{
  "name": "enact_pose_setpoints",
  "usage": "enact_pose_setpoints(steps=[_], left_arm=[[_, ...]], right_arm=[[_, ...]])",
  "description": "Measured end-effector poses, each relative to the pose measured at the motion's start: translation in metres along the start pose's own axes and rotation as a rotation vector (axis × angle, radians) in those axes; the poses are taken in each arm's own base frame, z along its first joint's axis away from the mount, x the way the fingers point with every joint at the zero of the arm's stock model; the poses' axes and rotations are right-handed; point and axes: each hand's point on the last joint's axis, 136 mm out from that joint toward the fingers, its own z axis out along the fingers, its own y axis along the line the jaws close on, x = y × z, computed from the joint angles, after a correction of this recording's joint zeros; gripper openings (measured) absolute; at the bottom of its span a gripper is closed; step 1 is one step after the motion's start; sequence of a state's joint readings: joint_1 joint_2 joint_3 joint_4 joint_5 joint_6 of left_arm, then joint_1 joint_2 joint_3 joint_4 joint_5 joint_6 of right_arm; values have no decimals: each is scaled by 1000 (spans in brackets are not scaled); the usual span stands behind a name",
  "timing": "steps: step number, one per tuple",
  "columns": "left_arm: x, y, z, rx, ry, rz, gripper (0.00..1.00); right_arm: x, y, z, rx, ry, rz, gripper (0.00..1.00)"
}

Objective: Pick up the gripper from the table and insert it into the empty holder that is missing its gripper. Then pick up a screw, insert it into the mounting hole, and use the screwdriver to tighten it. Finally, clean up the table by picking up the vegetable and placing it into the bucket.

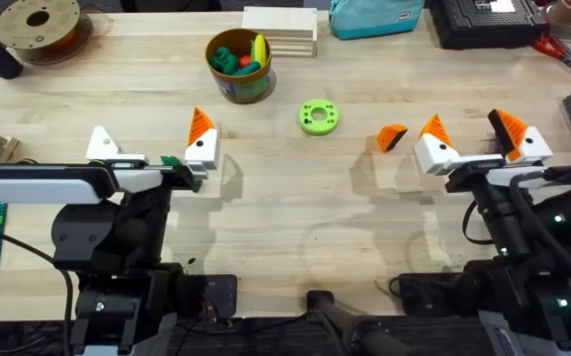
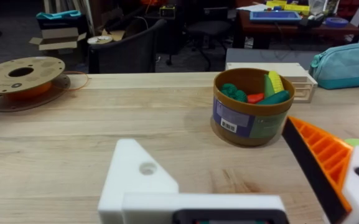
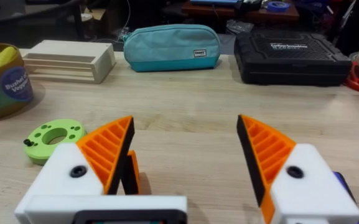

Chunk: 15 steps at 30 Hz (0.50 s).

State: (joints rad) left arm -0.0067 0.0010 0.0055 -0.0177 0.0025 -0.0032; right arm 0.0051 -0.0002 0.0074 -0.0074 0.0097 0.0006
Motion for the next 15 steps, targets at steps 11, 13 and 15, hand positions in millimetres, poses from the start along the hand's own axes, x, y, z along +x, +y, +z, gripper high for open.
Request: enact_pose_setpoints(steps=[11,13,15], left_arm=[[0,7,0,-42,0,0,987],[3,9,-1,-52,18,2,987],[7,10,-3,-55,63,12,987]], right_arm=[[0,0,0,-1,3,13,990],[1,2,0,-11,4,19,991],[2,3,-1,-17,19,23,990]])
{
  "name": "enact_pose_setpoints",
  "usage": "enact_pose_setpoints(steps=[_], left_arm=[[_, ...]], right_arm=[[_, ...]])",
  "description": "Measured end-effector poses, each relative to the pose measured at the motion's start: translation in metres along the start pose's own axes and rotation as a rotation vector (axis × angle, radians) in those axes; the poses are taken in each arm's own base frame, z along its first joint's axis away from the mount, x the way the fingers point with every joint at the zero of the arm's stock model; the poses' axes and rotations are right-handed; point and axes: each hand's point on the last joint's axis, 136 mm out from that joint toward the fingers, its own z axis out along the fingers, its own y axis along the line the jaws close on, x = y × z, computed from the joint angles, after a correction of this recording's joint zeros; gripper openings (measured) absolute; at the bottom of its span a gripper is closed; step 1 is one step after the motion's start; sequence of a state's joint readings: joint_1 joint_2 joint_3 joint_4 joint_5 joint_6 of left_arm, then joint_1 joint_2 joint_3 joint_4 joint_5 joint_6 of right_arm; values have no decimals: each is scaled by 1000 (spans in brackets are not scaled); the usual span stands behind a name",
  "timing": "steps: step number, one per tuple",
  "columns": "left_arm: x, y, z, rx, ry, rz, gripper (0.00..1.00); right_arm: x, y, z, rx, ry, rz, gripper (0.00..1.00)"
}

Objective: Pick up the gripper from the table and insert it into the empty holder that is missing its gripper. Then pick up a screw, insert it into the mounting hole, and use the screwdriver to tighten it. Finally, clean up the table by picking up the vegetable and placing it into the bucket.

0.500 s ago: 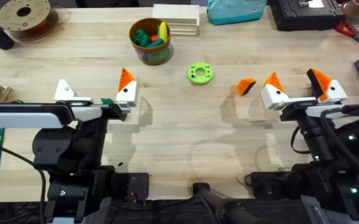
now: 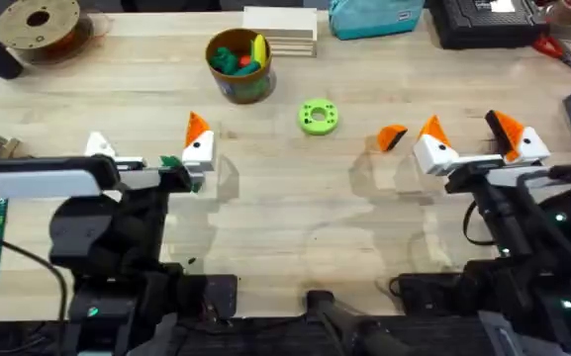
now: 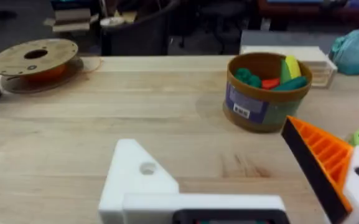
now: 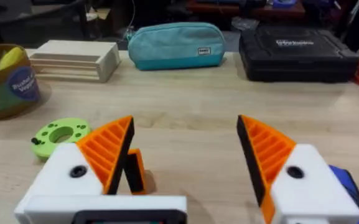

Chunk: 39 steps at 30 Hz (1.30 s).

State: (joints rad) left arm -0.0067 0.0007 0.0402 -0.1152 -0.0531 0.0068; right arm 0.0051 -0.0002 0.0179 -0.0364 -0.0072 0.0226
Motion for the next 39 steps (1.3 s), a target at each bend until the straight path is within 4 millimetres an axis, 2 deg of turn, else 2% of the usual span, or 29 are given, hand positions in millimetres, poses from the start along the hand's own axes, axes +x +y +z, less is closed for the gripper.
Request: enact_pose_setpoints(steps=[2,6,9,13,17,21,23,26,31,32,33,34,36,37,39], left_arm=[[-5,1,-5,-1,32,11,987],[-36,2,-23,-3,97,23,987],[-52,3,-35,-3,195,31,987],[-55,5,-43,-6,391,43,987],[-63,4,-39,-2,557,53,987],[-79,4,-24,0,603,55,987],[-75,2,-24,7,648,51,987],[-56,2,-32,-17,752,-13,987],[-27,14,-50,-227,892,-309,987],[-24,15,-51,-260,900,-357,967],[-21,16,-52,-284,907,-394,874],[-17,15,-52,-329,912,-476,395],[-17,15,-51,-339,908,-504,94],[-18,13,-50,-327,904,-503,85],[-25,7,-42,-263,876,-492,372]], right_arm=[[2,2,-6,-8,59,4,990],[-1,5,-24,-18,193,38,990],[-22,8,-42,-18,259,74,990],[-53,13,-60,-28,341,117,990],[-68,17,-66,-42,445,144,992],[-72,20,-62,-47,537,156,991],[-72,20,-58,-45,557,159,991],[-66,20,-58,-42,590,164,991],[-65,20,-58,-42,595,164,991],[-65,20,-58,-42,594,164,991],[-65,20,-58,-42,595,164,991],[-65,20,-58,-42,596,164,990],[-65,20,-58,-42,596,164,990],[-65,20,-59,-42,597,165,990],[-65,20,-59,-42,597,165,990]])
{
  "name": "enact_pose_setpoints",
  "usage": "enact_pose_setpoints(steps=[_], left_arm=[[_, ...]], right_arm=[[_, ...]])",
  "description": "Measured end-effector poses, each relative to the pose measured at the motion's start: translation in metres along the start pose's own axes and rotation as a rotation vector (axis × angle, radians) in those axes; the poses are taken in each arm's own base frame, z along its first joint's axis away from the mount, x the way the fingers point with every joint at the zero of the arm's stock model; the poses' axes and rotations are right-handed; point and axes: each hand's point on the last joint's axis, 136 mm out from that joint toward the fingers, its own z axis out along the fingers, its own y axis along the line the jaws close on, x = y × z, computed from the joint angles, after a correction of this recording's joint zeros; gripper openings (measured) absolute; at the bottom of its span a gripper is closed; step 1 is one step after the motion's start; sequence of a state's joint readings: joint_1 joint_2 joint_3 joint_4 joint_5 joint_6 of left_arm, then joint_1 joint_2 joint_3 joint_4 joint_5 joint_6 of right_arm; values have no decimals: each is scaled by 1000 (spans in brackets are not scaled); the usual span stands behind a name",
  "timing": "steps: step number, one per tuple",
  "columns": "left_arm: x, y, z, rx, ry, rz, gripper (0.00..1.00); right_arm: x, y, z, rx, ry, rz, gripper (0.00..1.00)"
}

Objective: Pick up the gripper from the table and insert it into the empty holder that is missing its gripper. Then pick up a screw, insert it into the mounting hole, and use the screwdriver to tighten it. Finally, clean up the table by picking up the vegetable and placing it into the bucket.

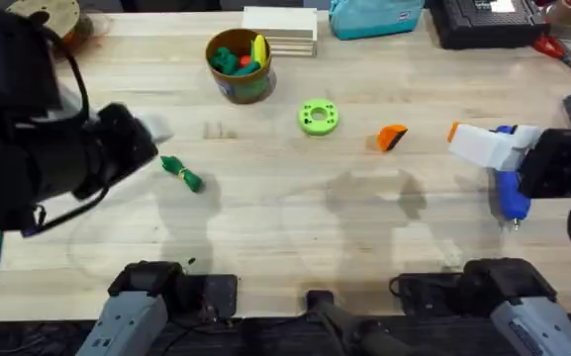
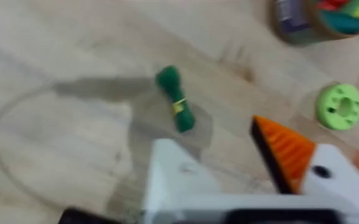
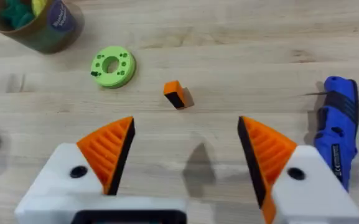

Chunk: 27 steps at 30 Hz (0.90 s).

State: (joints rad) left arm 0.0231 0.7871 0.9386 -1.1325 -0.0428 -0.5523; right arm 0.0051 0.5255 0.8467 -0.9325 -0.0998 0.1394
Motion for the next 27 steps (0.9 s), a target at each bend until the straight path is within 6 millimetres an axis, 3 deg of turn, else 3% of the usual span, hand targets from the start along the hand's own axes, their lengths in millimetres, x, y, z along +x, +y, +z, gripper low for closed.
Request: enact_pose_setpoints(steps=[3,4,5,11,14,19,23,27], left_arm=[[-8,-28,-3,141,-27,127,863],[-9,-36,-4,188,-32,167,949],[-10,-46,-7,238,-39,214,975],[-22,-112,-36,583,-168,495,986],[-25,-134,-51,694,-232,584,987],[-10,-137,-54,744,-176,608,987],[-9,-139,-54,756,-186,642,988],[-8,-156,-54,825,-255,739,987]], right_arm=[[0,0,0,0,0,0,990],[0,0,0,0,1,0,990],[0,0,0,0,1,0,990],[6,-1,0,3,23,3,990],[13,-2,0,7,53,7,990],[33,-4,-2,19,133,18,991],[44,-6,-4,25,179,24,990],[54,-7,-6,31,219,30,990]])
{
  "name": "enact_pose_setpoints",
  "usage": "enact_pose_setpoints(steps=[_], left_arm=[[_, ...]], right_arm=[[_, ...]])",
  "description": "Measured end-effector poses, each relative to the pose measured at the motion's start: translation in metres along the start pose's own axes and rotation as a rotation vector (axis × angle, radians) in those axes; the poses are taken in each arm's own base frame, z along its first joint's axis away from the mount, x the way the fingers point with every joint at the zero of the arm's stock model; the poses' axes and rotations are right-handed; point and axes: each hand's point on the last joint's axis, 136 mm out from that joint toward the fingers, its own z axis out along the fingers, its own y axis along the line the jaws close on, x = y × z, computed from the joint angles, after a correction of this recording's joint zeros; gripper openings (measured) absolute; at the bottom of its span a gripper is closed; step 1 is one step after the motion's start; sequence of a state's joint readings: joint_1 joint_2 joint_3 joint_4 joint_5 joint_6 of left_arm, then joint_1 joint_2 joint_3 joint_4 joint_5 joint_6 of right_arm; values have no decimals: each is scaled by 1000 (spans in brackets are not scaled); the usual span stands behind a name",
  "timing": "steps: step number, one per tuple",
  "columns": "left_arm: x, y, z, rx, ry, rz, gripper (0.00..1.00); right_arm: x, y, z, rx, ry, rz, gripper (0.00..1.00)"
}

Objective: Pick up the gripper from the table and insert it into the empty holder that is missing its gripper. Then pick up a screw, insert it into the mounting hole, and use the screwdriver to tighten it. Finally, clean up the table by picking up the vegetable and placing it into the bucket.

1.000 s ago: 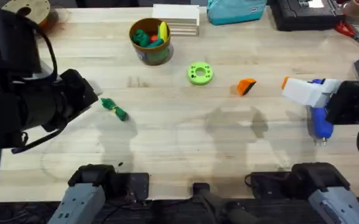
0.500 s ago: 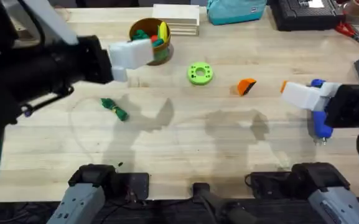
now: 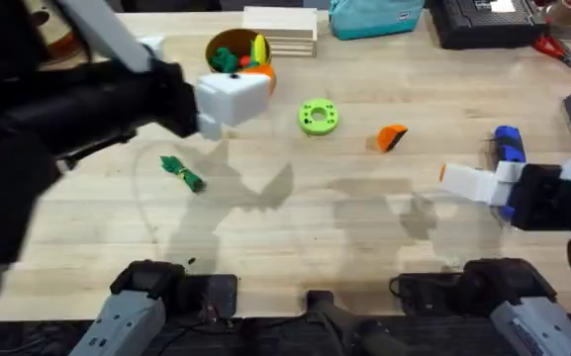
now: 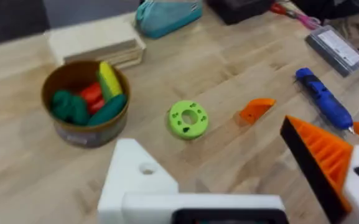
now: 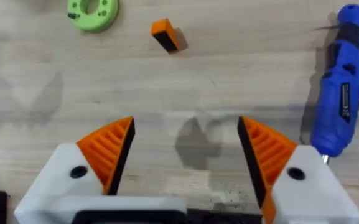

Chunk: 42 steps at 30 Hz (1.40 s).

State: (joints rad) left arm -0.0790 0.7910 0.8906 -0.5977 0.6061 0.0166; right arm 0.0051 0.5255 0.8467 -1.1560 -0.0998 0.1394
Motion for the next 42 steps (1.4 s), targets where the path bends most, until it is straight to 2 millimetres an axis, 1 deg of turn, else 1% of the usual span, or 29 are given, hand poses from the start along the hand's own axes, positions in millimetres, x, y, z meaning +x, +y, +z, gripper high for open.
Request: enact_pose_setpoints(steps=[3,6,10,13,17,22,25,29,42], left_arm=[[4,-11,17,62,-50,97,987],[20,-29,28,131,-130,198,987],[48,-54,24,201,-262,316,987],[67,-63,16,219,-342,364,987],[89,-62,10,216,-393,360,987],[108,-58,9,214,-444,335,987],[120,-55,15,218,-412,295,987],[139,-51,23,220,-322,238,987],[139,-50,23,218,-322,230,987]], right_arm=[[3,0,0,1,10,2,990],[3,0,0,1,11,2,991],[3,0,0,1,10,4,994],[3,0,0,1,11,4,990],[3,0,0,1,11,4,990],[3,0,0,1,11,4,991],[3,0,0,1,11,4,991],[3,0,0,1,11,4,991],[3,0,0,2,11,5,990]])
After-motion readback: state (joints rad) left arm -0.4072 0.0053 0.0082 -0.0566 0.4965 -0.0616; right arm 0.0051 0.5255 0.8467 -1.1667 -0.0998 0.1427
